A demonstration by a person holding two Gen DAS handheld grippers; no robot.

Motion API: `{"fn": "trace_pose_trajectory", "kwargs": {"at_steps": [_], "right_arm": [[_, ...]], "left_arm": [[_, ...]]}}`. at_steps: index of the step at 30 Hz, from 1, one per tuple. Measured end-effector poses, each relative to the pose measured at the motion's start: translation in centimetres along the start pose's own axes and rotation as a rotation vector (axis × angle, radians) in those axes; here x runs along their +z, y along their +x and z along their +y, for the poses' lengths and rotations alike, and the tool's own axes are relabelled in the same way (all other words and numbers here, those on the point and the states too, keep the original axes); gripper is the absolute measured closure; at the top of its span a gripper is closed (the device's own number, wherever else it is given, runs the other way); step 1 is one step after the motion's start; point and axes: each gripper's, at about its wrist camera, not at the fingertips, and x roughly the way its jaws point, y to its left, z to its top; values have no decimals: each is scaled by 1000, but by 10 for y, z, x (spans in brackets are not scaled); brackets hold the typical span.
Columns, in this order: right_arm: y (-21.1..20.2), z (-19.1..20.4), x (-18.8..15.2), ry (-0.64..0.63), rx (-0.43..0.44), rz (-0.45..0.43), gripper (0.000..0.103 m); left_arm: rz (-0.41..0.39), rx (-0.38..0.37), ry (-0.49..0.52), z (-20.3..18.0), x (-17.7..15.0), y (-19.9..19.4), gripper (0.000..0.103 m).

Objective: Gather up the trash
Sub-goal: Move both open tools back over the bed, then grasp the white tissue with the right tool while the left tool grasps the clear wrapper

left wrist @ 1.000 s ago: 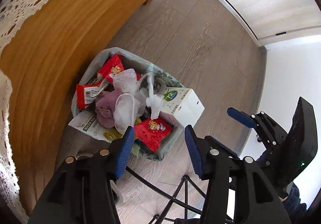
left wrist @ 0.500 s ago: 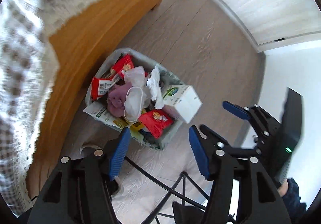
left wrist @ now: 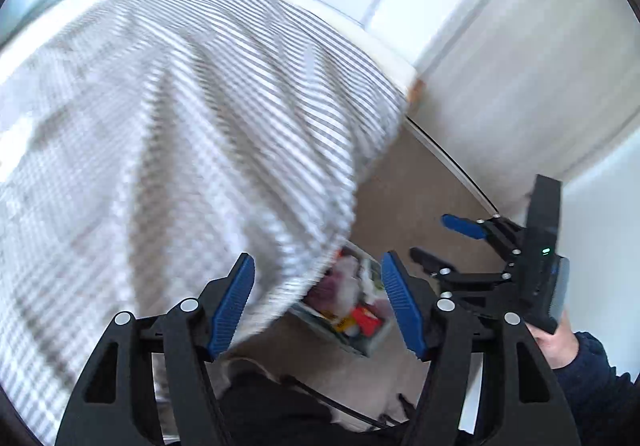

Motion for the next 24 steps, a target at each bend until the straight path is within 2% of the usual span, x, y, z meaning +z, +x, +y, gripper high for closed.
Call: {"fn": "trace_pose_trajectory", "kwargs": {"at_steps": [1,6,10,14,18,21,24], "right_arm": [[-2,12,14,-17,9,-21,38],[4,85,86,-138,76,-102,38],[17,151,138,-213,132,-142,38],[35,218,173,-266,201,-166,38],[63,276,198,-328,193,-184,38],[89,309,218,-346,186,-176,38],[126,338,243,-352,160,-143,38]], "left_arm": [[-32,12,-11,16,0,-15,39],[-234,95,-95,102,-3,-87,24],[-316,172,-228,176,-14,-121,23],[-440,268,-353,241,-34,-143,23],[-544,326,-491,304,-56,-156,23],[-524,379,-636,349,-69,-157,23],[-447,462,-692,368,-74,-148,23]]}}
